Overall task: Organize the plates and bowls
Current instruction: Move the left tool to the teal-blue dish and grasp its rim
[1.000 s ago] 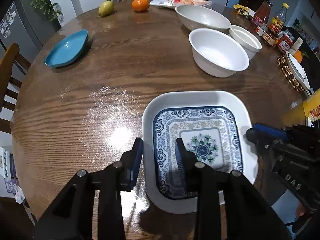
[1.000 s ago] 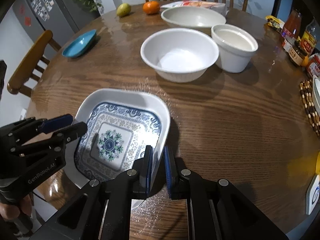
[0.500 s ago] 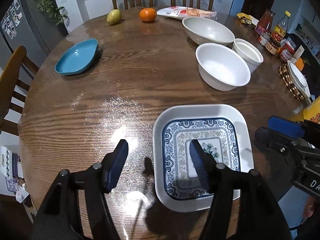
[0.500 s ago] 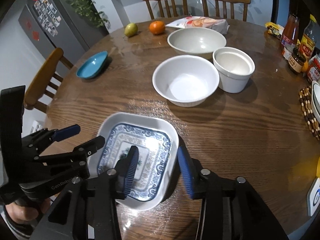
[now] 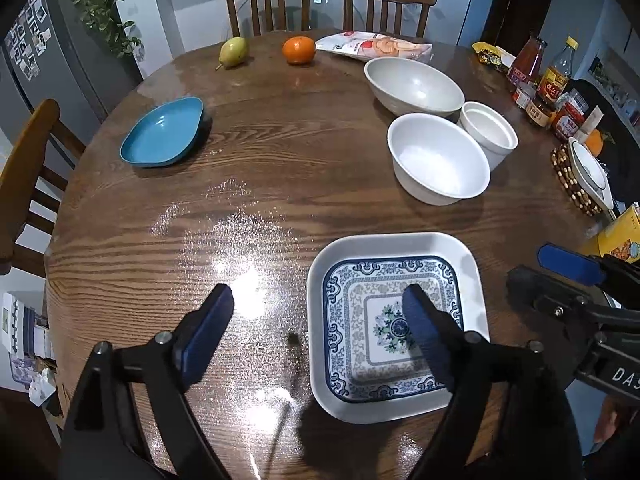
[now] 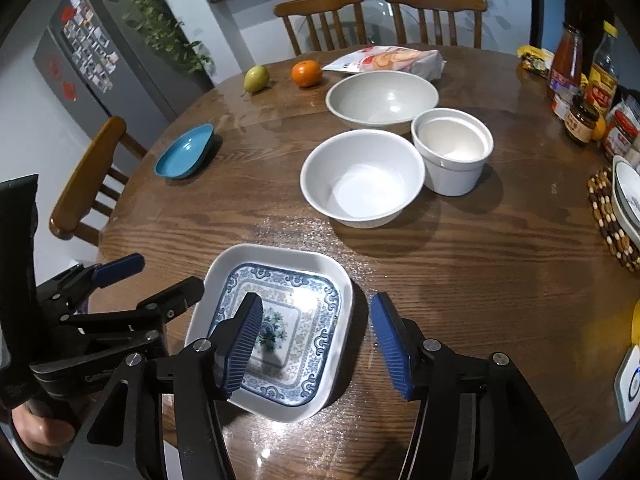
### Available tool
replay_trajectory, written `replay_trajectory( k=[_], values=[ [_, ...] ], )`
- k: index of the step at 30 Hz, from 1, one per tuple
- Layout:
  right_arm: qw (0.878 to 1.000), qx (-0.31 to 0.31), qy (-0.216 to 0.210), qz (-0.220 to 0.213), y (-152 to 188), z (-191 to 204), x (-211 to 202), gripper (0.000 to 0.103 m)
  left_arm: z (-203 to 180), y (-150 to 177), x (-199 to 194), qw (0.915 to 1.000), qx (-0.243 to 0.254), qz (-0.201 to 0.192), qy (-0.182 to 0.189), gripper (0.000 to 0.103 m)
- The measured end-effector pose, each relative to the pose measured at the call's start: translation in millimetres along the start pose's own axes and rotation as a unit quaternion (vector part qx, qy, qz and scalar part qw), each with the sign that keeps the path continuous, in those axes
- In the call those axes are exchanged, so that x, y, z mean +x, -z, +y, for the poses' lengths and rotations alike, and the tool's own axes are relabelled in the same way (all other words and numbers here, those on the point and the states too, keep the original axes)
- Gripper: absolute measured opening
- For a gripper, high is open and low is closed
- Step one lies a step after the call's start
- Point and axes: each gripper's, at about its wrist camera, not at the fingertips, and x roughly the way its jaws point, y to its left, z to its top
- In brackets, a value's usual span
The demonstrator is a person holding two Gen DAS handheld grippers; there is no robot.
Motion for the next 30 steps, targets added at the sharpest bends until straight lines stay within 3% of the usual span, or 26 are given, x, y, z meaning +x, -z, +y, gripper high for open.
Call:
replay_trajectory(
  k=[8, 14, 20, 23, 30],
  values=[
    [1.000, -0.002, -0.007, -0.013, -3, 2, -9, 0.061, 6, -5, 1, 1.0000, -0.003, -0.002, -0.008, 0.095],
    [1.000, -0.009, -0.015, -0.019, -8, 9, -9, 0.062, 35, -15, 6, 0.9993, -0.028, -0.002, -0.024, 0.098],
    [0.999, -0.010, -0.019, -0.025, -19, 20, -4, 0.064, 87, -39, 13, 0.9953, -0.079, -0.015, -0.054, 0.098],
    [0.999, -0.012, -0.020, -0.024, -23, 25, 2, 0.065, 118, -56, 20, 0.9905, -0.101, -0.024, -0.090, 0.098],
    [1.000, -0.014, -0.021, -0.005, -27, 40, 19, 0.066, 193, -95, 59, 0.9801, -0.152, -0.024, -0.125, 0.097]
  ],
)
